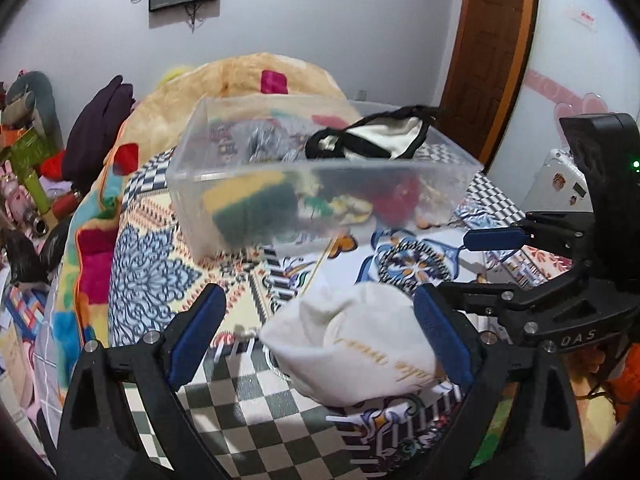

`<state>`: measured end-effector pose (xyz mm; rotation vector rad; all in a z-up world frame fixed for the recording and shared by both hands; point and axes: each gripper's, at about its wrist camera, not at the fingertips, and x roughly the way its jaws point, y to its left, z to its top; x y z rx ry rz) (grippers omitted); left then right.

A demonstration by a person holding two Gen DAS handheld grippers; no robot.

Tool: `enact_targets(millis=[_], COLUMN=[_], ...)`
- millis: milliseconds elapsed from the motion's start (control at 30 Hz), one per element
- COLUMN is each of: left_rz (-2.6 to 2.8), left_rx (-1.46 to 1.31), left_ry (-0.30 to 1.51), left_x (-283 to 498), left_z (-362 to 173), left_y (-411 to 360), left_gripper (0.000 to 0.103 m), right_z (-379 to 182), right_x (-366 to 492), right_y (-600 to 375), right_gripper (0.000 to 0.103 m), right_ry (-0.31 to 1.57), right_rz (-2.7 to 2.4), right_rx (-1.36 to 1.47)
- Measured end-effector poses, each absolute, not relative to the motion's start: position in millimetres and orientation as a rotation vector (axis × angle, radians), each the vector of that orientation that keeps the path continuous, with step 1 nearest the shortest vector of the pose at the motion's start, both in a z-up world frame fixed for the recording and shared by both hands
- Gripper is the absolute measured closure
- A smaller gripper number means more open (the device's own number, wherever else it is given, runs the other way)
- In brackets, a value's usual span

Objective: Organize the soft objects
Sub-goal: 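Grasp the white cloth with the left tool while the right tool grasps the beaded bracelet, then carry the white cloth and bracelet over the box and open both tools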

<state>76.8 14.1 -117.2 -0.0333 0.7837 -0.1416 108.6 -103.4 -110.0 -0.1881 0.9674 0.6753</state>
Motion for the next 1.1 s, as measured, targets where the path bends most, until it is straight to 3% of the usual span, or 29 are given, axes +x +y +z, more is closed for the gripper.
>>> enact_targets(millis=[67,233,333,500,600,700,1100], left_rz=[-0.144,-0.184,-0.196,-0.217,-0.216,-0.213,-0.180], left_rx=[-0.030,-0.037,-0.046,-0.056,-0.056,-0.049,-0.056], left_ry=[0.787,0.826,0.825,0.817,0.806,0.784,0.614], left_x=[76,76,75,74,71,68,68], left_z=[-123,-135,-135,-133,-130,-124,-65], left_y=[12,8,8,7,7,9,23], left_gripper=[0.010,0.031,0.039,0.064,0.072,0.077,0.077], right_z=[-115,-121,-122,-121,-120,-117,-70], right_x=[107,104,105,103,102,100,95], right_y=[-99,-91,-88,-88,-89,-95,-114], right_gripper=[0.033,0.035,0.051,0.076,0.087,0.090,0.090], right_ry=[0.979,0.986,0.986,0.963,0.954,0.933,0.791], right_rz=[0.679,0.688,0.688,0.676,0.676,0.675,0.665], right_rx=[-0.200,-0.232,-0.246,-0.252,-0.252,-0.253,-0.194])
